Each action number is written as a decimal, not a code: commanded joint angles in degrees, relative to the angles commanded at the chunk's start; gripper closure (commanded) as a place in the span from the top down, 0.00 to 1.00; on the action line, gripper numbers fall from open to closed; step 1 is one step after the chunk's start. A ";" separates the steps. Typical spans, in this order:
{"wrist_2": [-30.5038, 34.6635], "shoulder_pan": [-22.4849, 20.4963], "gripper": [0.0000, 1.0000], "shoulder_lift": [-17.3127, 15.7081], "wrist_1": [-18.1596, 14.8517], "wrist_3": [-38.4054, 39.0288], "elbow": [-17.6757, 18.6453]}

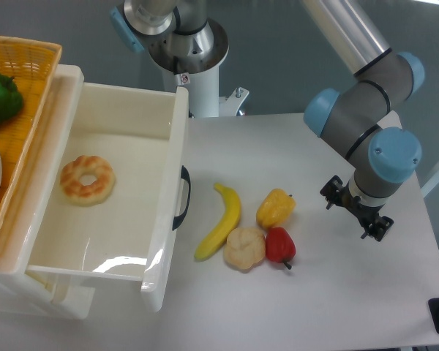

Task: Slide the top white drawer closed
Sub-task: 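Move the gripper from its raised pose down toward the toy fruit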

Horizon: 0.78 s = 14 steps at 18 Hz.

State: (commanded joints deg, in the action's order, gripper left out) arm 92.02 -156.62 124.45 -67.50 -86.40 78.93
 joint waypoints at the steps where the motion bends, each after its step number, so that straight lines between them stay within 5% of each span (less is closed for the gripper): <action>1: 0.17 0.09 1.00 0.00 0.00 0.17 -0.09; 9: -0.09 0.79 1.00 0.18 0.61 0.97 1.40; 14: -1.75 0.79 1.00 -0.17 8.87 2.45 5.80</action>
State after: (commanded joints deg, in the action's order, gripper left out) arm 90.27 -155.83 124.28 -58.63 -83.95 84.72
